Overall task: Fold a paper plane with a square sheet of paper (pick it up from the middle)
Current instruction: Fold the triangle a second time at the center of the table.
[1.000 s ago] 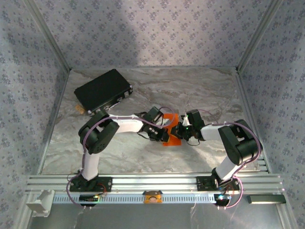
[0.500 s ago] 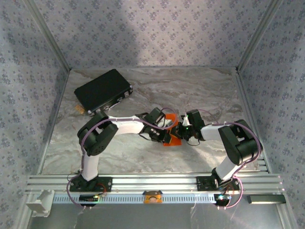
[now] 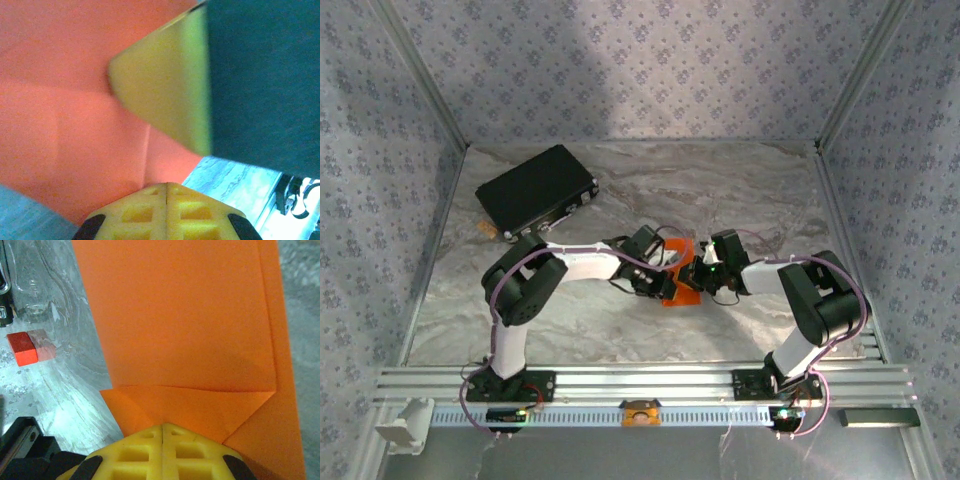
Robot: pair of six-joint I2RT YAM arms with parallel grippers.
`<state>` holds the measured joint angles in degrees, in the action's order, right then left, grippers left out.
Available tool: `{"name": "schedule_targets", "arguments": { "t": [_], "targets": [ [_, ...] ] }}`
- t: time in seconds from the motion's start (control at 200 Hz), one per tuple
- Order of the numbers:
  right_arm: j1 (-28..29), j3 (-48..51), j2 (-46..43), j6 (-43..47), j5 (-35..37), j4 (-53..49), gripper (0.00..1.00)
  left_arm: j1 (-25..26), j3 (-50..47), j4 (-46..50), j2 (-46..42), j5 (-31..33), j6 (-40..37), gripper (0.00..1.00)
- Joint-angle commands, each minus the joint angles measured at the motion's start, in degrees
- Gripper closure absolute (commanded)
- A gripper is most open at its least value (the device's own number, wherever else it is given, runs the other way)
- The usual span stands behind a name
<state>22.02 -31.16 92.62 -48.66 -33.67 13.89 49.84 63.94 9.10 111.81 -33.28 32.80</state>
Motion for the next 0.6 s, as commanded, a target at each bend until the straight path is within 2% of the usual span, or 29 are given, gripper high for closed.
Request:
{"name": "schedule_targets", "arguments": {
  "t": [0.0,0.595],
  "targets": [
    [-0.57,0.66,0.46,0.24,2.65,-5.01,1.00,-0.53,-1.71,0.63,-0.18,0.22,-1.19,0.96],
    [-0.83,0.60,0.29,0.51,2.65,-5.72,1.00,-1.33,-9.30,1.19,-6.58,1.85,-1.31,0.98]
  ]
}}
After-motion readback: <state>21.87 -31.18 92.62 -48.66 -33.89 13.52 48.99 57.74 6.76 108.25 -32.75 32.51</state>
